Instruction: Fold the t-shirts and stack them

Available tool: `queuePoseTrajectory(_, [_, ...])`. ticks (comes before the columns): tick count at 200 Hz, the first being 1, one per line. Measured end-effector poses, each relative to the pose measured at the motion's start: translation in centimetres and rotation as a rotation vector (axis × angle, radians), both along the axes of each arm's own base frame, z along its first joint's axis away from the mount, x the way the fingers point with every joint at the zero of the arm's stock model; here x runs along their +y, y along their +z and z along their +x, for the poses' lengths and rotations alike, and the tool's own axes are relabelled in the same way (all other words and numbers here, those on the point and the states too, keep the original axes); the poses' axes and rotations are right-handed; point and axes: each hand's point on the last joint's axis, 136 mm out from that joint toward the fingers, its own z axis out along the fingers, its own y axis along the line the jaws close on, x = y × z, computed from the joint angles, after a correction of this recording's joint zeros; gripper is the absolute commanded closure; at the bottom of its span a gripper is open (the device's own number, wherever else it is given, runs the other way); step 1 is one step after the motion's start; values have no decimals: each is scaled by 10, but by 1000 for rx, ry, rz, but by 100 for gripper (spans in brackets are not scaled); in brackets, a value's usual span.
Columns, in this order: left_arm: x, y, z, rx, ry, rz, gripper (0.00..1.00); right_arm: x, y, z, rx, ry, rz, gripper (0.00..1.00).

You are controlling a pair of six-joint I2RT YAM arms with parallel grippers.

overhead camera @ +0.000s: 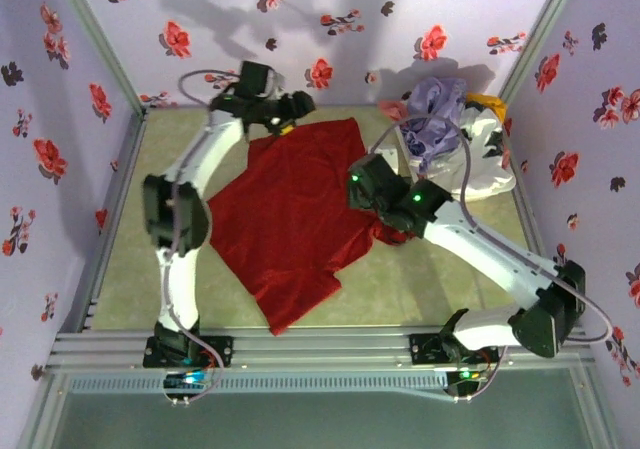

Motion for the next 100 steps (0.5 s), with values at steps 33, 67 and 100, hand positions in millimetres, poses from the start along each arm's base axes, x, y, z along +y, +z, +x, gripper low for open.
queuePoseTrajectory(33, [59,-8,-47,38,46,55,24,27,-54,-9,189,38,37,11])
queuePoseTrajectory(67, [80,-119,-108,305,52,139,24,49,-106,-17,369,58,53,9])
queuePoseTrajectory(100, [97,-188,-164,501,90,182,24,53,-141,-19,510,29,86,9])
